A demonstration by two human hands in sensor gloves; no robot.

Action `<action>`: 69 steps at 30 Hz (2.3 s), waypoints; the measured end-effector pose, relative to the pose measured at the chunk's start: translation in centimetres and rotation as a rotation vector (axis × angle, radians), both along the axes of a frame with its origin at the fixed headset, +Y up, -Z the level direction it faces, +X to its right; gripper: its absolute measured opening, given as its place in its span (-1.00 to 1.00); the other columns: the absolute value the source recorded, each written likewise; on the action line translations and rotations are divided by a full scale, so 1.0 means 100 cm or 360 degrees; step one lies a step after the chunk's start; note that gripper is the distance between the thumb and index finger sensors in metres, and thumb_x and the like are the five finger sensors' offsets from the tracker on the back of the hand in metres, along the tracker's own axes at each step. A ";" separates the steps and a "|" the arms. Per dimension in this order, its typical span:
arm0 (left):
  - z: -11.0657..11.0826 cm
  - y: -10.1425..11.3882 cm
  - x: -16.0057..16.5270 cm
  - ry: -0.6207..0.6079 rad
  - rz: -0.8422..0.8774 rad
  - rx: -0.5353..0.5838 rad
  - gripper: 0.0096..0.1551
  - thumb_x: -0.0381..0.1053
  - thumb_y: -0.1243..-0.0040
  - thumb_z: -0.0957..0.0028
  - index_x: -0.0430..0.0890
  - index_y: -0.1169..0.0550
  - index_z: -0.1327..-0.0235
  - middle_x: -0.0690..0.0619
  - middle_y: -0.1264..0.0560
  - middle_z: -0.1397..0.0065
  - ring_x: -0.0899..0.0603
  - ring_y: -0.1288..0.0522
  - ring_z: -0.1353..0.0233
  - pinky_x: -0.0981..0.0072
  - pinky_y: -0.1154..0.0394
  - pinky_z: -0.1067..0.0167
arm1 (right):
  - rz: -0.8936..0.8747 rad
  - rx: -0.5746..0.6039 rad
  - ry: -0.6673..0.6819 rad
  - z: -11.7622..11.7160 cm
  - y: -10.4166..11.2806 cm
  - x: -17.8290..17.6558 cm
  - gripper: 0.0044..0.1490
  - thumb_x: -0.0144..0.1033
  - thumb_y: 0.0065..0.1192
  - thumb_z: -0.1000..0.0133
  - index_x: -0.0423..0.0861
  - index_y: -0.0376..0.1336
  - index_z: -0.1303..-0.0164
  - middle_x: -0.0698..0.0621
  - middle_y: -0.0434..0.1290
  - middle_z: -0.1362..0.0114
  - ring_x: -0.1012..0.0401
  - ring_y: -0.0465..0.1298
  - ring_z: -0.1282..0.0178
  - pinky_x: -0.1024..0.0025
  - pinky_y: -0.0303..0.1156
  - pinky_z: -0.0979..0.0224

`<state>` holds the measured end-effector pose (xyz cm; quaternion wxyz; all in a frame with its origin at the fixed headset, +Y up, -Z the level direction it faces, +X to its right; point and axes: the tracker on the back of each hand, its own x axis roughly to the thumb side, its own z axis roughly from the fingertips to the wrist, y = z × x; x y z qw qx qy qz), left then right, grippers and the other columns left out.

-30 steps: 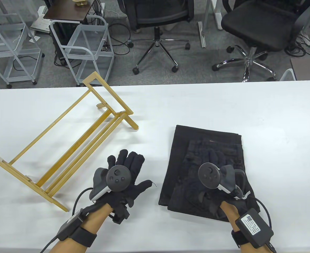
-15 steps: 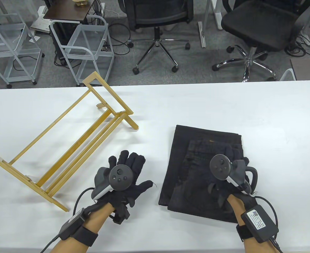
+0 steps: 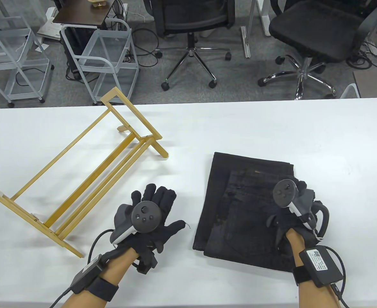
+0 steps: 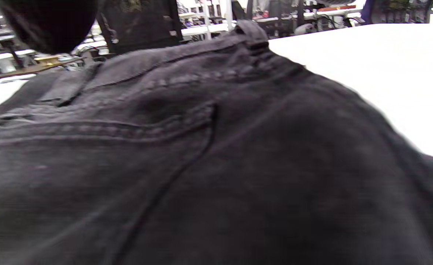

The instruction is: Hang trousers on book rack

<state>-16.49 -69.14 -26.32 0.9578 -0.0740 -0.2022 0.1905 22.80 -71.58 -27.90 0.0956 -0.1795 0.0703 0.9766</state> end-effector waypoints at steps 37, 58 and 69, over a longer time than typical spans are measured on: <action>-0.002 -0.011 -0.003 0.0065 -0.0014 -0.0164 0.07 0.47 -0.11 0.18 0.01 -0.09 -0.52 -0.08 -0.10 -0.69 -0.32 0.14 -0.70 -0.38 0.34 -0.40 | -0.0500 -0.0268 -0.0523 0.003 -0.026 0.047 0.50 0.06 0.49 0.20 -0.50 -0.36 -0.38 -0.49 0.01 -0.51 -0.22 0.46 -0.19 -0.22 0.50 -0.14; -0.004 -0.007 -0.002 0.0019 0.0120 -0.0258 0.02 0.45 -0.12 0.16 0.00 -0.17 -0.51 -0.09 -0.17 -0.67 -0.31 0.12 -0.70 -0.37 0.35 -0.41 | -0.0781 -0.0210 -0.0570 0.001 -0.034 0.046 0.37 -0.08 0.68 0.37 -0.64 -0.03 -0.25 -0.10 0.55 -0.05 0.15 0.66 0.33 0.14 0.68 0.20; -0.002 0.003 -0.007 -0.0011 0.0238 -0.0254 -0.01 0.43 -0.12 0.15 0.00 -0.20 -0.50 -0.10 -0.20 -0.66 -0.31 0.11 -0.70 -0.37 0.35 -0.41 | -0.1100 -0.0249 -0.0449 0.003 -0.039 0.041 -0.16 -0.10 0.63 0.22 -0.21 0.30 -0.15 0.03 0.54 0.04 0.20 0.56 0.39 0.01 0.59 -0.02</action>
